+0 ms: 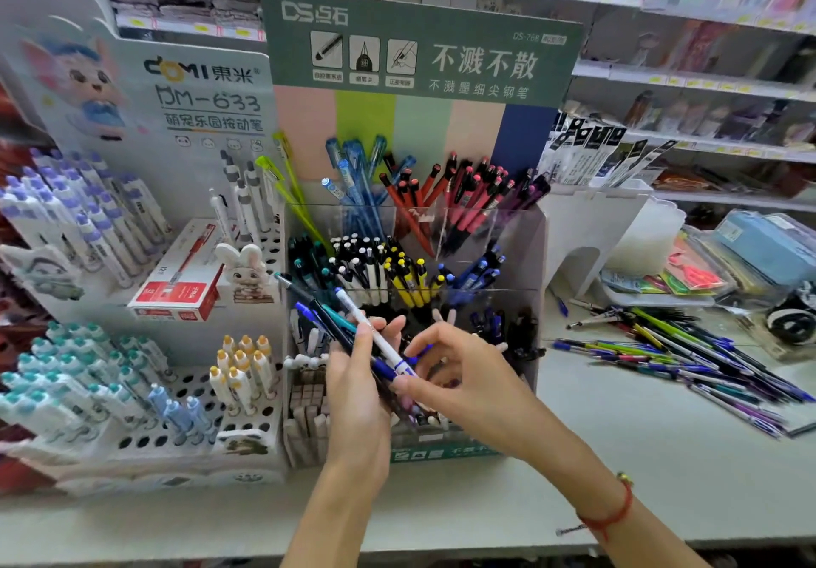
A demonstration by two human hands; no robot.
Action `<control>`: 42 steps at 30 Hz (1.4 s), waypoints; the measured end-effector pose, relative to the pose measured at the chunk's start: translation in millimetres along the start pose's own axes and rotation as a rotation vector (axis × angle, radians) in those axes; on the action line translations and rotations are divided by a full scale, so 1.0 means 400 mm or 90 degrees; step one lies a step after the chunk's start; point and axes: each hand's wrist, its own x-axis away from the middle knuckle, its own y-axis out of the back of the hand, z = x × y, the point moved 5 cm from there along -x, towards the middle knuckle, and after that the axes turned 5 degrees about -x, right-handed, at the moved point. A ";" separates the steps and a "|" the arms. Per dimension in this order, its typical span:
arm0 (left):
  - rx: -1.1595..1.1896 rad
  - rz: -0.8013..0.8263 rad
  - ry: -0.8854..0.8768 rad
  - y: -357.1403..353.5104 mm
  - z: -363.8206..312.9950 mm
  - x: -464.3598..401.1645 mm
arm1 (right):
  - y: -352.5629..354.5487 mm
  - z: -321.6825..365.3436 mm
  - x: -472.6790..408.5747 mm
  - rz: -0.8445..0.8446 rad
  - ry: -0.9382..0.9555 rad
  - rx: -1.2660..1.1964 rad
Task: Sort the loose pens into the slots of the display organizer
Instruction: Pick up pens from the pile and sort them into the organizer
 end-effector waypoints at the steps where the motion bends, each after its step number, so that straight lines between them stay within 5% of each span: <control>1: -0.002 0.005 0.009 -0.009 0.006 0.003 | 0.006 -0.004 0.008 -0.012 0.001 0.000; 7: -0.019 0.019 0.053 0.001 0.040 0.005 | 0.126 -0.049 0.072 -0.189 0.005 0.013; 12: -0.028 0.003 0.098 0.046 0.030 -0.003 | 0.260 -0.056 0.095 -0.380 0.088 0.170; 20: -0.022 0.073 0.150 0.061 0.027 0.011 | 0.191 -0.121 -0.064 -0.303 0.083 0.444; 31: 0.025 0.205 0.188 0.045 0.033 0.014 | 0.107 -0.180 -0.110 -0.317 0.150 0.554; 35: -0.043 0.243 0.210 0.030 0.046 0.018 | 0.097 -0.108 -0.071 -0.341 0.168 0.392; 39: -0.165 0.262 0.193 0.016 0.059 0.022 | 0.022 -0.073 -0.059 -0.143 0.035 0.026; 42: -0.136 0.235 0.201 0.020 0.050 0.022 | -0.008 -0.057 -0.060 -0.109 -0.039 -0.168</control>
